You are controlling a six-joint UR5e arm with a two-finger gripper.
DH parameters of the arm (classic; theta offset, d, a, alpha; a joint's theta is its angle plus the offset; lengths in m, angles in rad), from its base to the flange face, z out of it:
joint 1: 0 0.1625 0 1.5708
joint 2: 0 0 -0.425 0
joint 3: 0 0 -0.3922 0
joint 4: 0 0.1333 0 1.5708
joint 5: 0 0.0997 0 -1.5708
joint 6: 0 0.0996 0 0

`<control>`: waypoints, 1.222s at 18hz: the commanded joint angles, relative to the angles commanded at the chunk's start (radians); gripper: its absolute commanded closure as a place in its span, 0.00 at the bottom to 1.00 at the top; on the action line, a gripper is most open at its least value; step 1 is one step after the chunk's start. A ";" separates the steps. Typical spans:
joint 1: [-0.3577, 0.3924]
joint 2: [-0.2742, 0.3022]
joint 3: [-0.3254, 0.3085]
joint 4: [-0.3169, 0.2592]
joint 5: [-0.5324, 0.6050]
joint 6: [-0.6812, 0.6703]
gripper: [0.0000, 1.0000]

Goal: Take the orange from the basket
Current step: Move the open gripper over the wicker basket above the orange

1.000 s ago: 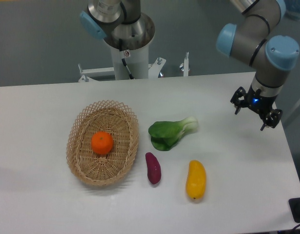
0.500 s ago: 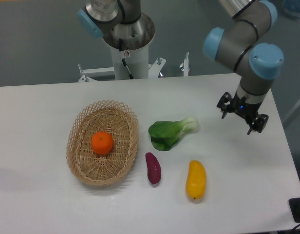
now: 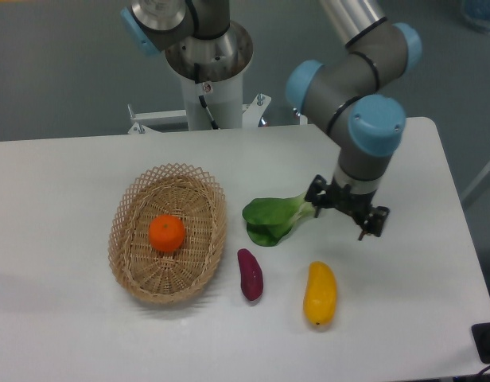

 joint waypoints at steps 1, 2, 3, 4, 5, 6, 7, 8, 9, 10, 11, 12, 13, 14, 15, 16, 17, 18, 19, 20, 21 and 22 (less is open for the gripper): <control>-0.011 0.005 -0.002 -0.002 -0.002 -0.002 0.00; -0.022 0.018 -0.005 -0.002 -0.006 -0.003 0.00; -0.040 0.037 -0.017 -0.003 -0.017 -0.003 0.00; -0.049 0.046 -0.028 -0.006 -0.024 -0.003 0.00; -0.064 0.057 -0.041 -0.006 -0.031 -0.003 0.00; -0.086 0.063 -0.052 -0.006 -0.034 -0.009 0.00; -0.107 0.071 -0.057 -0.006 -0.034 -0.029 0.00; -0.126 0.077 -0.058 -0.008 -0.034 -0.050 0.00; -0.146 0.080 -0.061 -0.008 -0.034 -0.064 0.00; -0.164 0.080 -0.063 -0.008 -0.034 -0.071 0.00; -0.183 0.080 -0.063 -0.009 -0.034 -0.075 0.00; -0.201 0.080 -0.064 -0.009 -0.034 -0.089 0.00; -0.219 0.078 -0.064 -0.009 -0.034 -0.103 0.00; -0.236 0.075 -0.069 -0.006 -0.034 -0.115 0.00; -0.249 0.074 -0.072 -0.003 -0.034 -0.124 0.00; -0.265 0.074 -0.075 -0.005 -0.034 -0.129 0.00; -0.281 0.074 -0.084 -0.002 -0.034 -0.130 0.00; -0.292 0.074 -0.090 0.000 -0.034 -0.132 0.00; -0.298 0.074 -0.094 -0.002 -0.034 -0.132 0.00; -0.305 0.074 -0.097 -0.002 -0.034 -0.132 0.00; -0.310 0.074 -0.104 -0.002 -0.034 -0.133 0.00; -0.312 0.074 -0.110 -0.002 -0.034 -0.138 0.00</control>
